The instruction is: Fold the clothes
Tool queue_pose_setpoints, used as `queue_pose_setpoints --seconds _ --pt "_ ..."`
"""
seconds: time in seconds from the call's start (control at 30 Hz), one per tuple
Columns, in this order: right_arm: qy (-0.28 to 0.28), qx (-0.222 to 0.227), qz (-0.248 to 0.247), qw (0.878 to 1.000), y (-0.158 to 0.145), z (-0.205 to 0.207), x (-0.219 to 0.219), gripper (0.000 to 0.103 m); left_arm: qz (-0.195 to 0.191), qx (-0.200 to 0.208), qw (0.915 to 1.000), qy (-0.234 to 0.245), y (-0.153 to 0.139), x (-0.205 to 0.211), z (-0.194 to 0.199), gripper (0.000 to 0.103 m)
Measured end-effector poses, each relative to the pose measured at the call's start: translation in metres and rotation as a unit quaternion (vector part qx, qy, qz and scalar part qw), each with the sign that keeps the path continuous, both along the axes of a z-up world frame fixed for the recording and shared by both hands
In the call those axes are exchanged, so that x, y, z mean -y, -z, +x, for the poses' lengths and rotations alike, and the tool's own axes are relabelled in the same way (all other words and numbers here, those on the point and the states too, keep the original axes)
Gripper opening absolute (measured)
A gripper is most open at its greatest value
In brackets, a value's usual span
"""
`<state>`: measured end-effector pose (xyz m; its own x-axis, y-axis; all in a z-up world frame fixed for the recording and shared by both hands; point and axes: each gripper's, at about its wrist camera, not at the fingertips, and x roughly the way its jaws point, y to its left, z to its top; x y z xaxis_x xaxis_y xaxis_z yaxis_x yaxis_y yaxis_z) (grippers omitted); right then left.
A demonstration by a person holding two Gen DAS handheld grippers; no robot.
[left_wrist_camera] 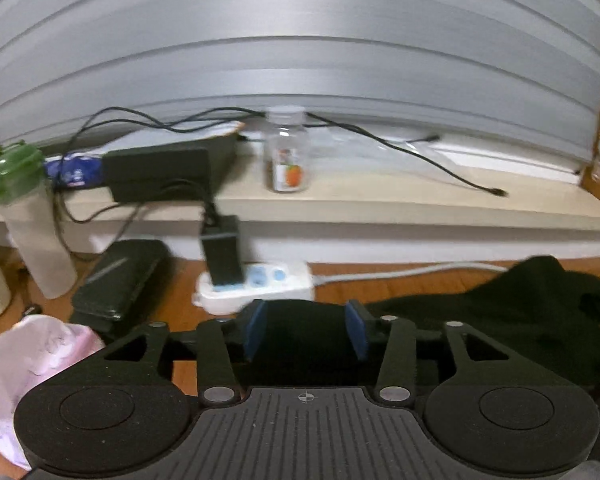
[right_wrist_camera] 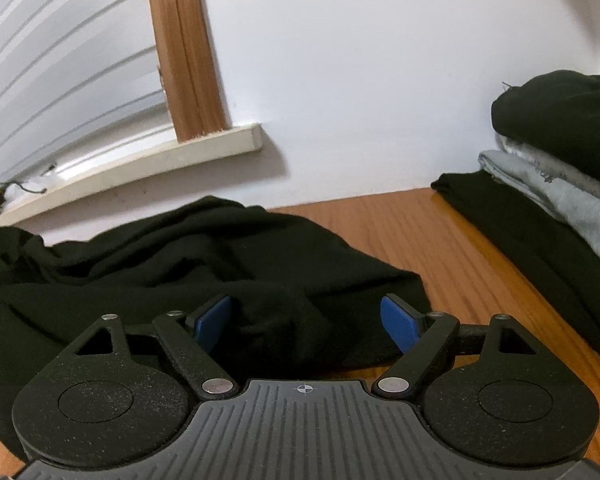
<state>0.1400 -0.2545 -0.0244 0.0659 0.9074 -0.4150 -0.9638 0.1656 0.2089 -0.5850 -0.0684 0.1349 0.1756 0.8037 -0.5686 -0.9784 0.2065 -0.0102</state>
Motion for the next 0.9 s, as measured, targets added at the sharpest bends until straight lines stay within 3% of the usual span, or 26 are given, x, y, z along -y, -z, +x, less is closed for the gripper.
queue_pose_setpoints --seconds 0.23,0.47,0.57,0.7,0.9 --pt "0.006 -0.007 0.007 1.0 -0.001 0.002 0.001 0.081 0.009 0.004 0.9958 0.09 -0.001 0.001 0.073 0.056" --pt "0.005 -0.006 0.002 1.0 0.0 0.002 0.0 0.081 0.011 0.008 0.98 0.198 0.005 -0.008 0.178 0.056" --pt "0.003 -0.006 0.002 1.0 -0.001 0.002 0.0 0.081 0.007 0.005 0.9697 0.244 0.009 -0.012 0.226 0.055" --pt "-0.001 -0.004 0.003 1.0 -0.001 0.001 0.0 0.081 -0.004 -0.001 0.9519 0.307 0.018 -0.016 0.293 0.046" --pt "-0.006 -0.001 0.0 1.0 0.0 0.001 -0.001 0.081 -0.013 -0.019 0.922 0.386 0.032 -0.018 0.398 0.05"
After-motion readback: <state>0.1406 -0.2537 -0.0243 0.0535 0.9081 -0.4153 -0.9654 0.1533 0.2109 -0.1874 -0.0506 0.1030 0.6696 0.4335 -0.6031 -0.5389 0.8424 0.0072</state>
